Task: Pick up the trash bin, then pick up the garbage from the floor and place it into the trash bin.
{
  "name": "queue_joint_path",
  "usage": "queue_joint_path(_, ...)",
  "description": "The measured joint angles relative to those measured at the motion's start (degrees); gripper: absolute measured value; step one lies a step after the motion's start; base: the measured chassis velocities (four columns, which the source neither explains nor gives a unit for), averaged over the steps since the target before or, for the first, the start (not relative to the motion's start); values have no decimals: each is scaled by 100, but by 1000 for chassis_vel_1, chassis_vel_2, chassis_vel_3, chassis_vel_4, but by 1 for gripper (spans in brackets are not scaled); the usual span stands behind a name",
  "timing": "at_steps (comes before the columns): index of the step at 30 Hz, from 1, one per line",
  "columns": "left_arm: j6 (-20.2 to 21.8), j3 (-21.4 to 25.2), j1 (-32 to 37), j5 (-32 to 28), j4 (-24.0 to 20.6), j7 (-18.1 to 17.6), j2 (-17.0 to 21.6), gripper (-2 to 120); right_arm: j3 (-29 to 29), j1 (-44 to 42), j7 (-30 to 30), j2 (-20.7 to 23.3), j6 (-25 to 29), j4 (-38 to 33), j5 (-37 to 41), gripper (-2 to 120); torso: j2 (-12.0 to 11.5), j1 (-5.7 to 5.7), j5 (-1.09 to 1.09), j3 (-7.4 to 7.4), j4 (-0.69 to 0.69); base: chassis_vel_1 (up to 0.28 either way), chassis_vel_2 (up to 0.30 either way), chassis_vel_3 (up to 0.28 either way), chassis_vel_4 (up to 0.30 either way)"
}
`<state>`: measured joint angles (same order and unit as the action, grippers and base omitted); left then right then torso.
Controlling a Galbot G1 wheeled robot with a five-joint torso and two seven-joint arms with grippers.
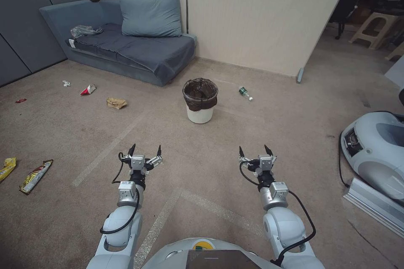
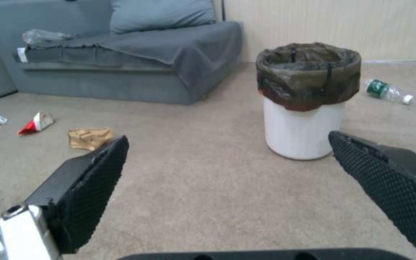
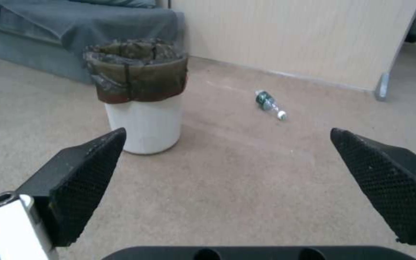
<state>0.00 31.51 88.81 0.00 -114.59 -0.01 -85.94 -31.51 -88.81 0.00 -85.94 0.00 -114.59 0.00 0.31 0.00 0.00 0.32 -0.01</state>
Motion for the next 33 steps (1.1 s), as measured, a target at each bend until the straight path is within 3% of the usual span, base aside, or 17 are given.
queue_joint_path(30, 35, 11, 19, -12, -15, -20, 20, 100, -15, -46, 21, -11, -2, -20, 0, 100, 0, 0, 0, 0, 0, 0, 0, 0, 0)
queue_joint_path(33, 230, 50, 100, -104, -149, -120, 121, 100, -37, -87, 51, -25, 0, -45, 0, 100, 0, 0, -2, 0, 2, 0, 0, 0, 0)
